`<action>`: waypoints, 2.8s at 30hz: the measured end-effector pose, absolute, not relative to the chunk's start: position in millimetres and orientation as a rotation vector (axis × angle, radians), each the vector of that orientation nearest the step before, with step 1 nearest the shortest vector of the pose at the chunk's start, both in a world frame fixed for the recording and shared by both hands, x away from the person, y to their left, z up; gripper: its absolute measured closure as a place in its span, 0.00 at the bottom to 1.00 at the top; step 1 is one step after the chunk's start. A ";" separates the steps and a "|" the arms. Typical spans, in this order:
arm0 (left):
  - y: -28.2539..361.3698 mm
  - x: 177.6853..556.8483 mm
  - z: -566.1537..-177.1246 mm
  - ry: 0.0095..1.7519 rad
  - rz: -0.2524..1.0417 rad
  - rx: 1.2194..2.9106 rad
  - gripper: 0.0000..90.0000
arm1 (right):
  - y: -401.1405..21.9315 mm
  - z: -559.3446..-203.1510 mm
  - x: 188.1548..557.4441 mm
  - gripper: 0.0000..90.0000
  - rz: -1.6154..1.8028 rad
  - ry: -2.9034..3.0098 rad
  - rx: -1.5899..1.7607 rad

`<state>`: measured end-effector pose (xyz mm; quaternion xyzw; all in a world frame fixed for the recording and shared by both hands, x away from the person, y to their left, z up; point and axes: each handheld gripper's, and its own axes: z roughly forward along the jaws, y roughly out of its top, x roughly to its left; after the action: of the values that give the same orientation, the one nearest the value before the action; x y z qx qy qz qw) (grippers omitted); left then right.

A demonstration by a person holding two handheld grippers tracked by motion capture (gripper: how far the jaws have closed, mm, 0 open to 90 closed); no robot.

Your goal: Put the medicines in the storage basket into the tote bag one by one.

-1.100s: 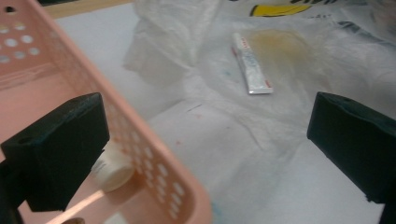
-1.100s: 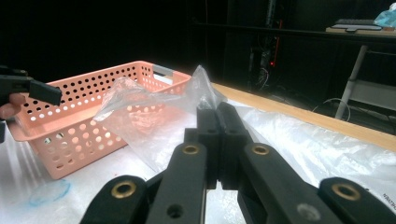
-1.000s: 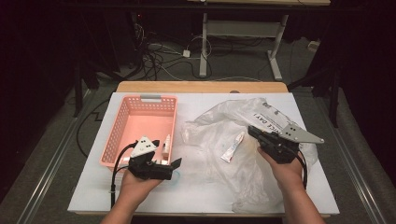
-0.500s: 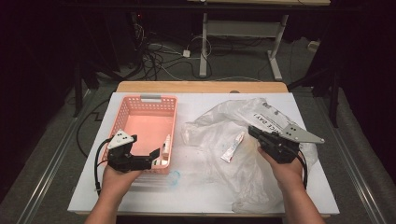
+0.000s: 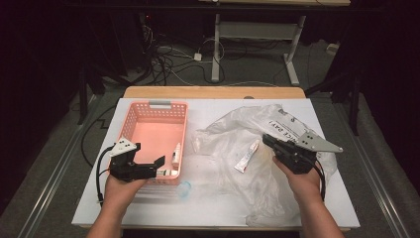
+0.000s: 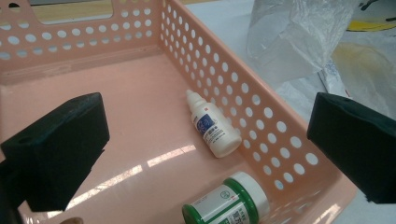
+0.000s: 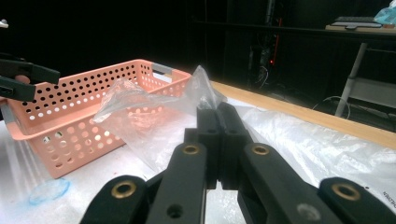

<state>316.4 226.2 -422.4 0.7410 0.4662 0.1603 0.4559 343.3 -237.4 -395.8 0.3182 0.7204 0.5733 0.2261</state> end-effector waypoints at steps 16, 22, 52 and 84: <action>206.0 329.7 -401.5 1.140 0.385 1.843 0.00 | -237.4 -395.3 344.1 1.00 1.586 1.986 0.865; 192.2 348.7 -393.4 1.138 0.388 1.875 0.00 | -237.8 -393.1 343.0 1.00 1.593 1.974 0.866; 186.1 430.4 -443.4 1.414 0.077 2.192 0.17 | -240.2 -394.7 343.8 1.00 1.589 1.973 0.880; 176.9 436.6 -454.3 1.543 -0.054 2.446 0.54 | -239.1 -396.7 344.0 1.00 1.574 1.979 0.889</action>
<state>436.6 176.9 -454.3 0.8391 0.5293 -0.0185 0.1245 344.0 -239.1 -396.7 0.3228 0.7189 0.5716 0.2287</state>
